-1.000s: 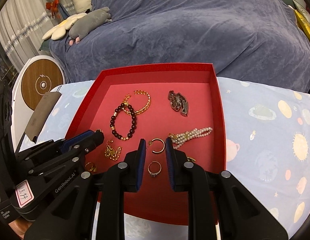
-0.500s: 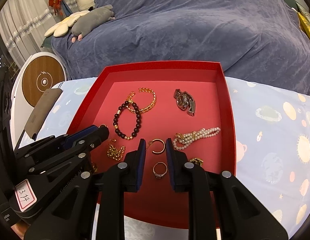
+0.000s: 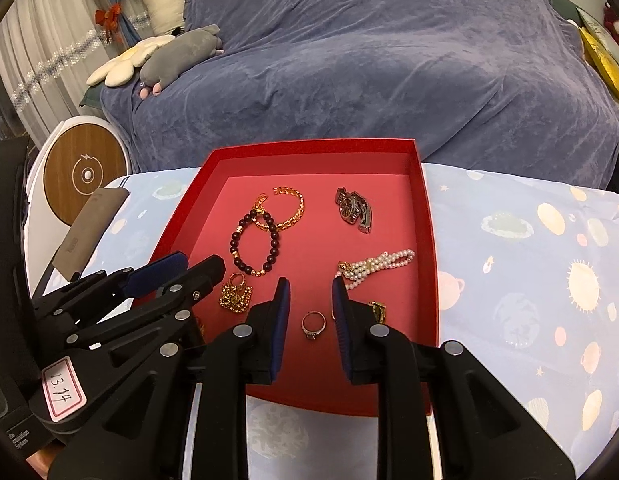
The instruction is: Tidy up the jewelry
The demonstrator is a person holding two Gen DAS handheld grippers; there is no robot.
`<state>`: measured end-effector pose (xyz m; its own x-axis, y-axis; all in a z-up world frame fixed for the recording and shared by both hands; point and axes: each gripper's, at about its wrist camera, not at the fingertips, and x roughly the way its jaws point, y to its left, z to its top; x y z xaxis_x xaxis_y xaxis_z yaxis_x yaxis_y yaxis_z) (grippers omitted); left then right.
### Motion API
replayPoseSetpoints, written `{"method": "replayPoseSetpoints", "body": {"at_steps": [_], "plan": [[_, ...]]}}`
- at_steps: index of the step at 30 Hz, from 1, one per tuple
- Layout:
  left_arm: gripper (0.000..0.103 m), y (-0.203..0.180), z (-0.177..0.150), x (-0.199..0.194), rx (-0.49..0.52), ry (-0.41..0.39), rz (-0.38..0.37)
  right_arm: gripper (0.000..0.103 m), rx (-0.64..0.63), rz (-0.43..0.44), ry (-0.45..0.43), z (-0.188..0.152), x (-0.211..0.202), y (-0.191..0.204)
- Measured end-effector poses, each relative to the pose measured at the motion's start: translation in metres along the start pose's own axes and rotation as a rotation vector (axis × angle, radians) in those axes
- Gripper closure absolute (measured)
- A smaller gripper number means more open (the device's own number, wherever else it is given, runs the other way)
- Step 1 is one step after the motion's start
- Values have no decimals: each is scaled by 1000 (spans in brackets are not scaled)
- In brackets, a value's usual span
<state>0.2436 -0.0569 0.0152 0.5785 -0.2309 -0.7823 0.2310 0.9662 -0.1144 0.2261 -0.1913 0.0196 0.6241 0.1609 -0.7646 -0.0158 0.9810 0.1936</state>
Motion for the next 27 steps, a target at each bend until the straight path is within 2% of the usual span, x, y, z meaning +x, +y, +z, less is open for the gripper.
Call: {"method": "replayPoseSetpoints", "body": {"at_steps": [5,10,18,24,27], "plan": [[67,-12,-9,-19,20,-20,-1,80,34,2,-27,-11,-26,-5],[67,-21,-23,-40,29,-35,-9,69,29,-15,-57,-23,-52,-8],[64,-31,-60,-67,63,-19,11,68,-7,-36,-56,-58,-82,-9],[64,-41,-71,-90,89,-67,9,68,6,-47,-41,-83,-95,-9],[65,-43,-77,-96,83,-63,-2,68,7,-42,-47,-92,-101,-6]]}}
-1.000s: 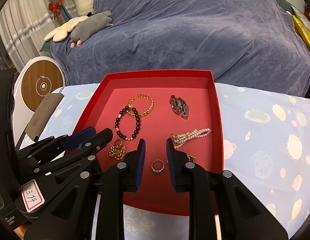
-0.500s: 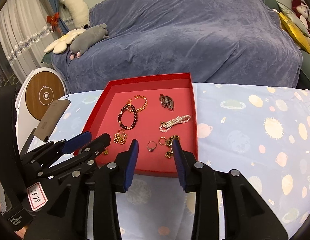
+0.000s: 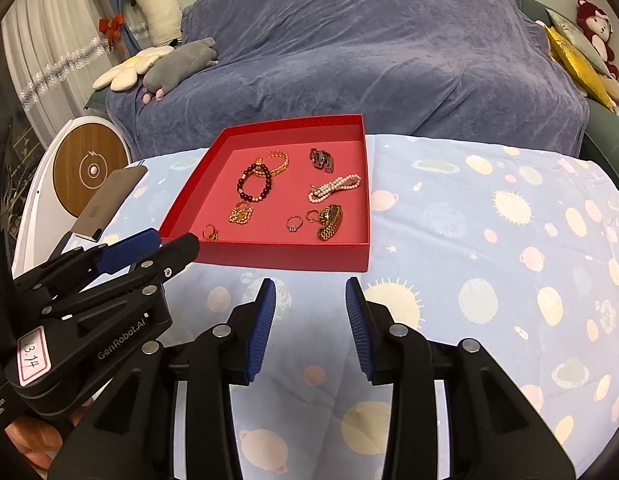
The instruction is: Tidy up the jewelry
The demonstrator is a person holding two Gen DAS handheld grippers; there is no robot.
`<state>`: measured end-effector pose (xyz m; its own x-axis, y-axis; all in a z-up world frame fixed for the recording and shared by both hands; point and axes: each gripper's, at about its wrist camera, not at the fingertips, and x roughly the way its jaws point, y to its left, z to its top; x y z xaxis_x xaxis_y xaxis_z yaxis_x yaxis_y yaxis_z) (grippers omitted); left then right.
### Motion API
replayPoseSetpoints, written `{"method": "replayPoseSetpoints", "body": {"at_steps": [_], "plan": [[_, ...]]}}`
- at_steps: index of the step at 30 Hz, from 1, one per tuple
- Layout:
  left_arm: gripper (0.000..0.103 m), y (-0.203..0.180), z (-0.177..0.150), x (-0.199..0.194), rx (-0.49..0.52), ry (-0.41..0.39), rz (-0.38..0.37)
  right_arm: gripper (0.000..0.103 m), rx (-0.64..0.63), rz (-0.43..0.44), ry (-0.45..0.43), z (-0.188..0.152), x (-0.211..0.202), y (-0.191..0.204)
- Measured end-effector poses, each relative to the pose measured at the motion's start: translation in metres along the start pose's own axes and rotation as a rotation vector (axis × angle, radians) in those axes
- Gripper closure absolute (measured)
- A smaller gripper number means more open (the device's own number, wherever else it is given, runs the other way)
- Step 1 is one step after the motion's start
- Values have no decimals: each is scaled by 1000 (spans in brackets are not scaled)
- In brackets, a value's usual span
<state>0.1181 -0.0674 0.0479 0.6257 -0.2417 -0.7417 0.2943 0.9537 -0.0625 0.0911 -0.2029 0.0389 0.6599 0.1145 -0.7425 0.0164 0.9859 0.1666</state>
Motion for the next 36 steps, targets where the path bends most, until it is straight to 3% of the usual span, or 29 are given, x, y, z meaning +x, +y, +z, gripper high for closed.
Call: {"method": "replayPoseSetpoints", "body": {"at_steps": [8,12,14,36], "plan": [[75,4,-19,-13,-22,10,-1,68,-12,10,-15,-17,-9,13],[92,4,-26,-19,-20,8,-2,68,-45,5,-28,-21,-13,25],[94,3,-29,-23,-16,-3,7,68,-58,-5,-37,-25,-16,29],[96,1,-28,-27,-15,-1,-7,68,-34,-6,-34,-30,-21,25]]}}
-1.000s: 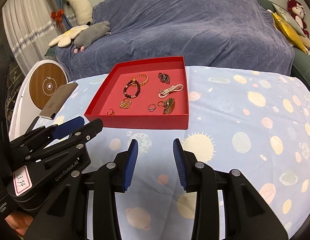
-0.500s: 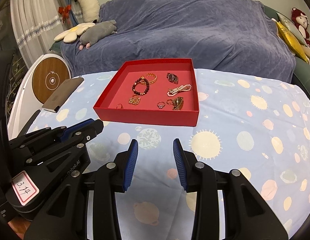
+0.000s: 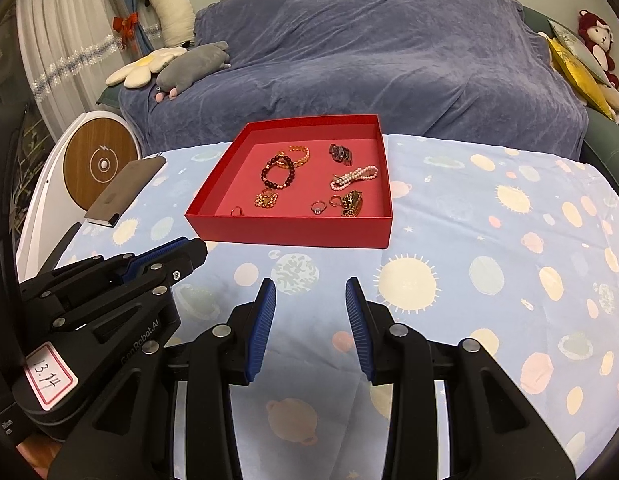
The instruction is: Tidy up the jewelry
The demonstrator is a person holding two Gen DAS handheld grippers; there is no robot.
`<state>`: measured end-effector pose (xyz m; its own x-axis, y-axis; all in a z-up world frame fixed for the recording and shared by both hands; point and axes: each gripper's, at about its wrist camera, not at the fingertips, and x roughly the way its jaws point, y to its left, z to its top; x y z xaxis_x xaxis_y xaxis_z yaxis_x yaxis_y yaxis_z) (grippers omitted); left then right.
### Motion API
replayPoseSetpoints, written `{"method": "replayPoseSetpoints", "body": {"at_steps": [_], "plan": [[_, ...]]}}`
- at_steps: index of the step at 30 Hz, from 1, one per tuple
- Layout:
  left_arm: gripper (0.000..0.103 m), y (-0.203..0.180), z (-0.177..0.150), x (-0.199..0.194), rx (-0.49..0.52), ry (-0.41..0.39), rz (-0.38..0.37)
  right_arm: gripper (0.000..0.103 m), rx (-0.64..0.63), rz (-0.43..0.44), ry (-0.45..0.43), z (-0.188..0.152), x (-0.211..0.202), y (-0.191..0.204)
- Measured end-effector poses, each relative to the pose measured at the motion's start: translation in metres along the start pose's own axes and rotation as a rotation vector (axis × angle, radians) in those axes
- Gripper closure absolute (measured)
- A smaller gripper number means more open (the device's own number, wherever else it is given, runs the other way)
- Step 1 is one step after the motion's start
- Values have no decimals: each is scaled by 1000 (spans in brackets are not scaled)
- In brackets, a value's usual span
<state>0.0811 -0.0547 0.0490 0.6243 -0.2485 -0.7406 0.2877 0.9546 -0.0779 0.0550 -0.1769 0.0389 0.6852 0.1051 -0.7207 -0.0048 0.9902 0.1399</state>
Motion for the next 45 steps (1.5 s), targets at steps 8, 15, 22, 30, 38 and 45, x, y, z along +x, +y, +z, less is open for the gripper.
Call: {"method": "replayPoseSetpoints", "body": {"at_steps": [8,15,22,30,38,45], "plan": [[95,-4,-1,4,1,13,1,66,-4,-23,12,-2,1,-4],[77,-2,-4,10,-19,34,44,61,-10,-72,22,-5,3,-6],[40,13,-4,5,-82,11,114,35,33,-107,-12,-4,-1,-15],[23,29,-4,4,-133,19,159,11,34,-131,-59,-2,-5,-14],[18,32,-2,-2,-121,1,172,5,11,-152,-78,1,-7,-12],[18,31,-3,-4,-115,-2,187,5,11,-152,-77,1,-7,-11]]}}
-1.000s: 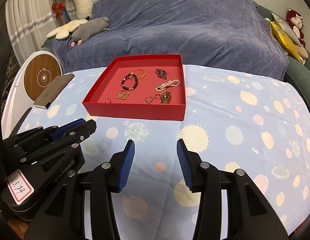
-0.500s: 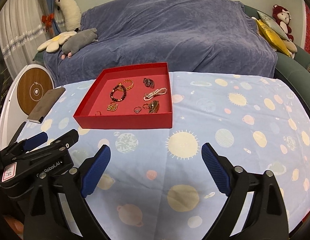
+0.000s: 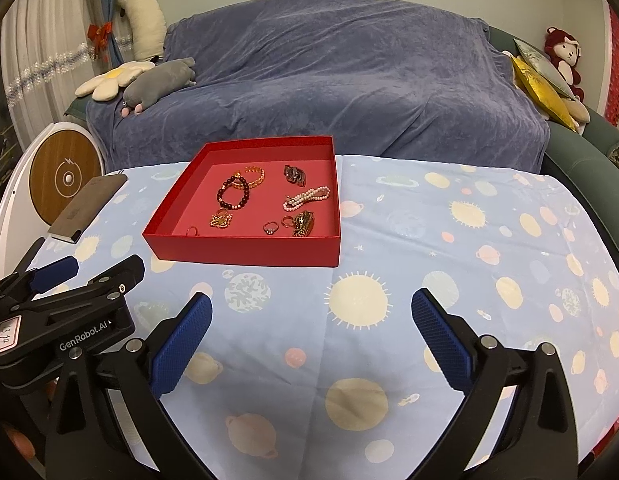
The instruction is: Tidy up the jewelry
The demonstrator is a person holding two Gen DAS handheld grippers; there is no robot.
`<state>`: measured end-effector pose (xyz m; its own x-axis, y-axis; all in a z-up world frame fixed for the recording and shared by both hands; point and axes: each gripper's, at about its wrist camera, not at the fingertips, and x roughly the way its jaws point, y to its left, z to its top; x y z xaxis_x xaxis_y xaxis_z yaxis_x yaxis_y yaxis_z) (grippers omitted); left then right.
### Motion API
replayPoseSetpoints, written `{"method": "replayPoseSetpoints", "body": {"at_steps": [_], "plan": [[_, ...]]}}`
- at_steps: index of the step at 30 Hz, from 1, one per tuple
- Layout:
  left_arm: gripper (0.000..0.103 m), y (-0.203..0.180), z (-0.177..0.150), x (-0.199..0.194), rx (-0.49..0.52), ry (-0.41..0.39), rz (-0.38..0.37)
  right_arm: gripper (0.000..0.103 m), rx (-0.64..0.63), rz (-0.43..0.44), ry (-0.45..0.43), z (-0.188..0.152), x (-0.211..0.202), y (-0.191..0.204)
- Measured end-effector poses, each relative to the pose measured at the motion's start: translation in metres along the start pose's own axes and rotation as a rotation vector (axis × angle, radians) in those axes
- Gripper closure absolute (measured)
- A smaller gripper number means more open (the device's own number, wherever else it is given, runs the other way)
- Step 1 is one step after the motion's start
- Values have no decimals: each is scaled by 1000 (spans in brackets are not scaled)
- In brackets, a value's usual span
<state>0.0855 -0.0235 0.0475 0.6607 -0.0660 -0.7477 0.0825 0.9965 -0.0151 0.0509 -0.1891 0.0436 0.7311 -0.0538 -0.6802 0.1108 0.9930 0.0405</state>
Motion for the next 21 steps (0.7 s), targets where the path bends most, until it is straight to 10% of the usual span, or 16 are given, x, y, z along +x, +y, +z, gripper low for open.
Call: {"method": "replayPoseSetpoints", "body": {"at_steps": [21], "plan": [[18,1,-1,-2,7,-6,18,5,-3,-3,-2,-2,-1,1]]}}
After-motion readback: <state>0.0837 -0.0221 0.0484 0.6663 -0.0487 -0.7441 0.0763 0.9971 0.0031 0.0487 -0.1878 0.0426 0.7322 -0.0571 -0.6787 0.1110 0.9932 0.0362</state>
